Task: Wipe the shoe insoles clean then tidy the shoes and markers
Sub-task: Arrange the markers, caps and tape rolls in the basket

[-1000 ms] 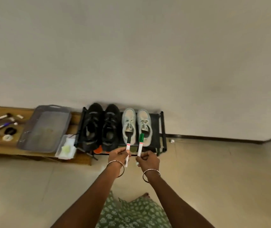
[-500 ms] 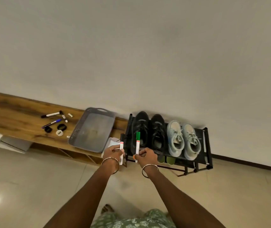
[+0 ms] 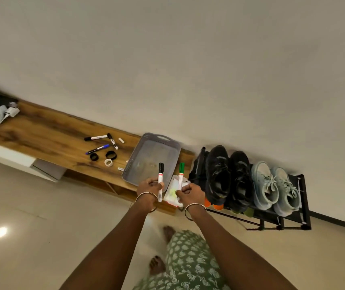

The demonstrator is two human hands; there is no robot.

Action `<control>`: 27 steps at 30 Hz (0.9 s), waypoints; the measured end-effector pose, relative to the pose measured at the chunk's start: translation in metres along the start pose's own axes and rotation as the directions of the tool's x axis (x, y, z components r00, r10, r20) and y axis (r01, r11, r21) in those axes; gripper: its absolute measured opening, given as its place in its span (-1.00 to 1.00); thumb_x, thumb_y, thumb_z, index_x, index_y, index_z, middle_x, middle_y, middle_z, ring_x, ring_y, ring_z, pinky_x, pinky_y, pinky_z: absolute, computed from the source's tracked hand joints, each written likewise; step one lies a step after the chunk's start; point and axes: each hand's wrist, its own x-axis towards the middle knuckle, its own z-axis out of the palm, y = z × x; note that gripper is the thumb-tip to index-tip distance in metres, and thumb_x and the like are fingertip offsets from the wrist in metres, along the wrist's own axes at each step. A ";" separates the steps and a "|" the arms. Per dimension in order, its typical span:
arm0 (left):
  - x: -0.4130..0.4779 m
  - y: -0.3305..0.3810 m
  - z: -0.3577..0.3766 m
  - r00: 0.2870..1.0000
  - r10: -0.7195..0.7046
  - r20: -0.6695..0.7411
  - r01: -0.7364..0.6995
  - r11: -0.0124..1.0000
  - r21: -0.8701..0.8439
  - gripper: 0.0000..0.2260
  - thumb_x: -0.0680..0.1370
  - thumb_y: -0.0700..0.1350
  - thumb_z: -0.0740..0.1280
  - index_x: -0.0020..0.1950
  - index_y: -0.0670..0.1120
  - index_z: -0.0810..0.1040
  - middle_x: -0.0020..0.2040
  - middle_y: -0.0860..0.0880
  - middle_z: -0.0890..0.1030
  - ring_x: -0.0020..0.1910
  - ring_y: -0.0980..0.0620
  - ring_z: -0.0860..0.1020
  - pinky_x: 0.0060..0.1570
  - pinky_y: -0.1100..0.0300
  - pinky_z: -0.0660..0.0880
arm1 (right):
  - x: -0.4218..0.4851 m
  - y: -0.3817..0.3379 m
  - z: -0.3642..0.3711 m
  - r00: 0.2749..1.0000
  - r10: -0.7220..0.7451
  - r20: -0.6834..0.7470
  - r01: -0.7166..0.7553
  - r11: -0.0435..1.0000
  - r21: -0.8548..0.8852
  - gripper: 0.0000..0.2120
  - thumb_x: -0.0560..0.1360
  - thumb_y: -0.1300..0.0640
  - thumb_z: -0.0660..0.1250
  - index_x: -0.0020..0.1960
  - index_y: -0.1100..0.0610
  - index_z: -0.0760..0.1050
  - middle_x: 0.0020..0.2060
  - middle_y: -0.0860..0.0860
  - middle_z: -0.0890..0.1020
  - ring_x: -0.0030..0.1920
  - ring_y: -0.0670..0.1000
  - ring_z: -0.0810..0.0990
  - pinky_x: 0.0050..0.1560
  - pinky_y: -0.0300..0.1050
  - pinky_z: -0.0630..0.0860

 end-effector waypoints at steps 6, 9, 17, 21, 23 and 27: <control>0.046 0.006 -0.022 0.999 -0.038 -0.001 0.037 0.996 0.084 -0.85 0.44 -0.21 0.54 -0.04 -0.05 0.66 0.02 -0.18 0.71 -0.01 -0.19 0.66 0.12 -0.10 0.60 | 0.033 -0.018 0.039 0.997 0.076 -0.028 -0.076 0.997 -0.007 -0.80 0.34 0.12 0.54 -0.27 0.06 0.50 -0.37 0.02 0.68 -0.23 0.04 0.68 -0.08 -0.08 0.61; 0.074 0.021 -0.031 0.998 -0.056 -0.005 0.056 0.990 0.133 -0.87 0.43 -0.19 0.55 -0.08 -0.05 0.66 -0.04 -0.13 0.71 0.00 -0.18 0.67 0.14 -0.06 0.59 | 0.058 -0.031 0.062 0.993 0.108 -0.043 -0.108 0.994 0.007 -0.84 0.32 0.10 0.53 -0.27 0.06 0.54 -0.34 0.02 0.68 -0.18 0.07 0.67 -0.01 -0.04 0.60; 0.156 0.062 -0.045 0.996 -0.084 -0.011 0.083 0.956 0.282 -0.90 0.43 -0.16 0.55 -0.09 -0.06 0.69 -0.15 -0.06 0.67 -0.13 -0.08 0.63 0.04 0.10 0.56 | 0.112 -0.083 0.112 0.978 0.202 -0.044 -0.200 0.978 0.054 -0.87 0.33 0.16 0.52 -0.17 0.14 0.61 -0.31 0.02 0.66 -0.20 0.09 0.66 -0.08 -0.05 0.61; 0.188 0.076 -0.039 0.997 -0.078 0.016 0.070 0.953 0.295 -0.88 0.41 -0.17 0.56 -0.19 -0.01 0.66 -0.20 -0.09 0.70 -0.35 -0.01 0.56 -0.04 0.02 0.63 | 0.135 -0.098 0.123 0.967 0.247 -0.058 -0.244 0.968 0.053 -0.87 0.34 0.17 0.52 -0.18 0.09 0.59 -0.32 -0.03 0.63 -0.20 0.05 0.65 -0.07 -0.09 0.60; 0.203 0.078 -0.034 0.997 -0.071 0.031 0.056 0.938 0.341 -0.90 0.43 -0.18 0.55 -0.11 -0.08 0.68 -0.22 -0.06 0.68 -0.36 0.04 0.55 -0.15 0.16 0.56 | 0.147 -0.101 0.125 0.961 0.268 -0.066 -0.265 0.963 0.055 -0.86 0.35 0.17 0.52 -0.22 0.05 0.55 -0.31 -0.03 0.63 -0.18 0.07 0.65 -0.05 -0.07 0.60; 0.234 0.081 -0.017 0.994 -0.081 0.079 0.039 0.901 0.432 -0.87 0.42 -0.17 0.56 -0.07 -0.08 0.69 -0.15 -0.05 0.69 -0.25 0.00 0.61 -0.12 0.16 0.57 | 0.173 -0.099 0.130 0.946 0.308 -0.101 -0.305 0.951 0.045 -0.90 0.37 0.19 0.50 -0.13 0.12 0.65 -0.18 0.04 0.69 -0.08 0.09 0.64 -0.02 -0.08 0.60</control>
